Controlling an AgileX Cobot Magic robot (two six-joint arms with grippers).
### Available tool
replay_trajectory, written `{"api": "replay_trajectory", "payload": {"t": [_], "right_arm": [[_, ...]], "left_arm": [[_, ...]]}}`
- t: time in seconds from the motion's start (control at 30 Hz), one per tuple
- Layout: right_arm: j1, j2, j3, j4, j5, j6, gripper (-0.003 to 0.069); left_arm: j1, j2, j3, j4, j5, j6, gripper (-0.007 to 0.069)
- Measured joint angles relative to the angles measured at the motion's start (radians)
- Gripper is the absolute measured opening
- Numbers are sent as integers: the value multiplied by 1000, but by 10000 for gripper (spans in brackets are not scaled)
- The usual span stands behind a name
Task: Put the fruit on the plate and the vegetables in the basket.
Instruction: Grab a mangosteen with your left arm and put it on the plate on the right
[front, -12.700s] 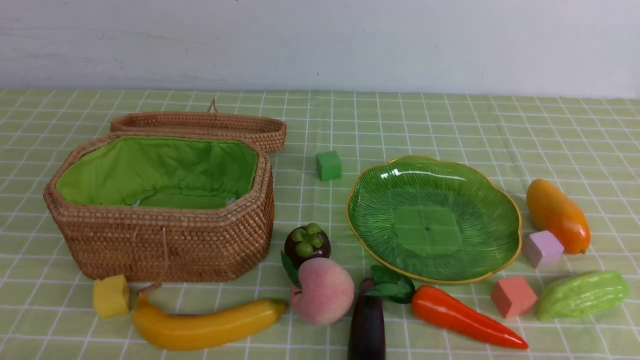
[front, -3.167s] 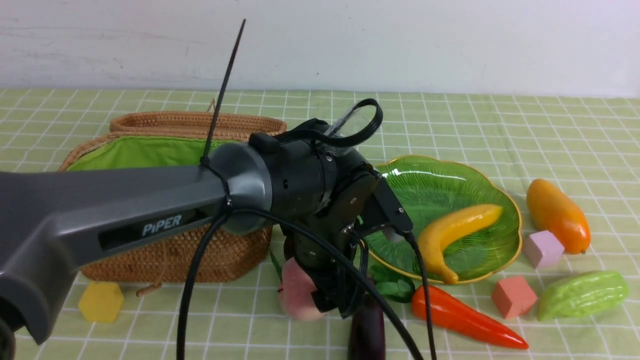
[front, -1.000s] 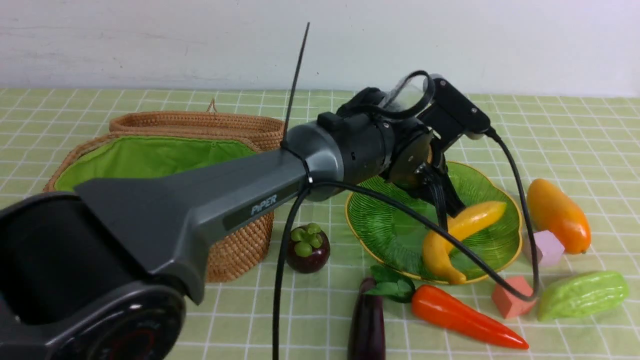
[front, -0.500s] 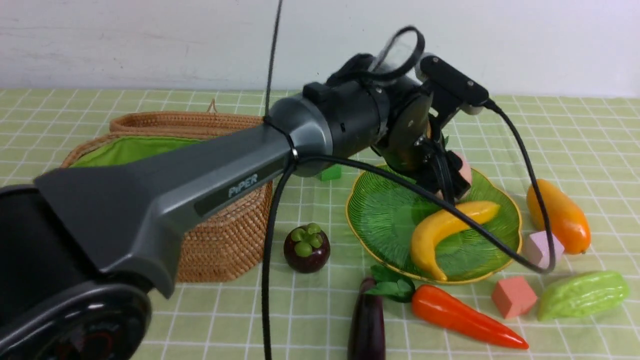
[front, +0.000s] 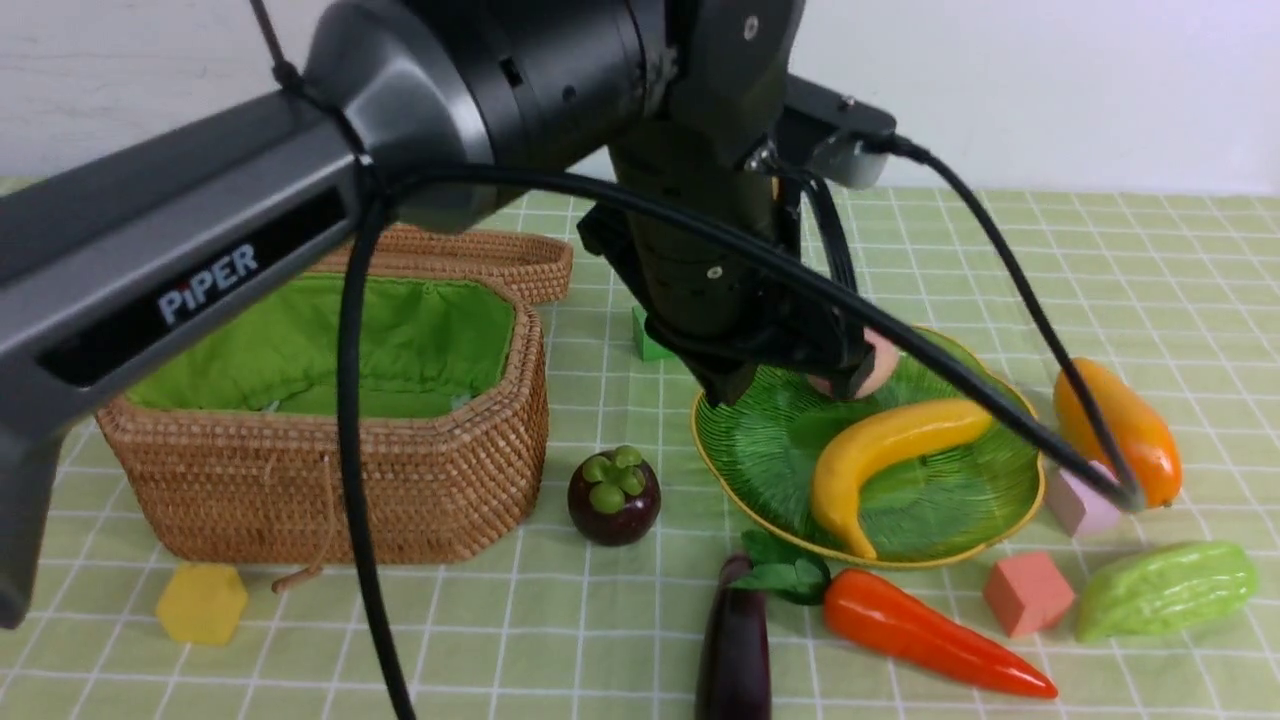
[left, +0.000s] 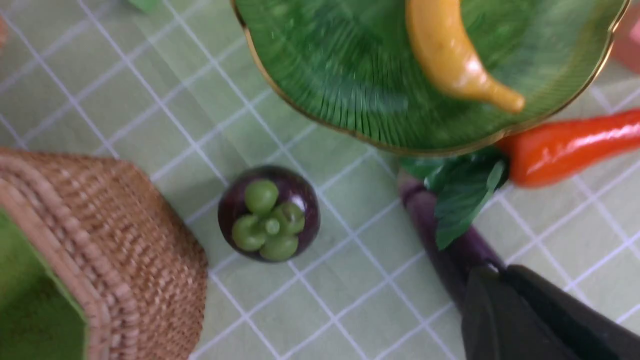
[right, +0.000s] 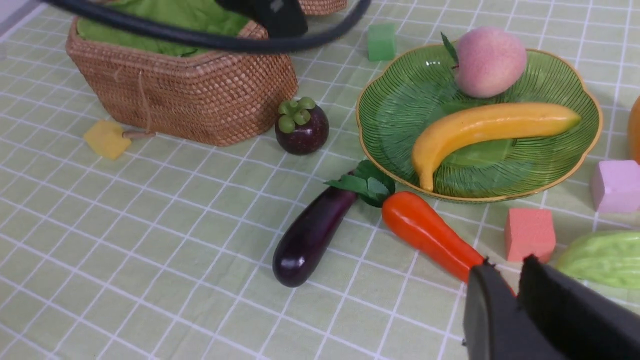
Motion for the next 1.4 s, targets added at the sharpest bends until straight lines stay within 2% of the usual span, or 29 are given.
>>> {"api": "replay_trajectory", "payload": {"t": [0.1,0.2,0.3,0.33,0.37,0.4,0.43,0.53,0.6,0.87,1.13,1.4], "right_arm": [[0,1,0,0,0,-4,95],[0,1,0,0,1,-4,97],[0,1,0,0,16,-4,98],[0,1,0,0,17,-4,98],[0,1,0,0,20,-4,98],[0,1,0,0,24,-4,98],[0,1,0,0,31,-4,98],[0,1,0,0,39,-5,98],[0,1,0,0,40,-6,98],[0,1,0,0,40,-6,102],[0,1,0,0,41,-12,102],[0,1,0,0,39,-29,104]], "left_arm": [[0,43,41,36,0,11,-8],[0,84,45,80,-1,46,36],[0,154,47,162,-2,88,211],[0,163,48,171,-2,95,234],[0,181,49,209,-6,95,330],[0,183,49,209,-8,95,330],[0,202,50,250,-19,95,439],[1,224,50,295,-37,95,591],[1,235,50,305,-51,95,643],[8,265,50,307,-81,121,667],[40,332,50,306,-89,123,636],[40,337,50,309,-89,123,569]]}}
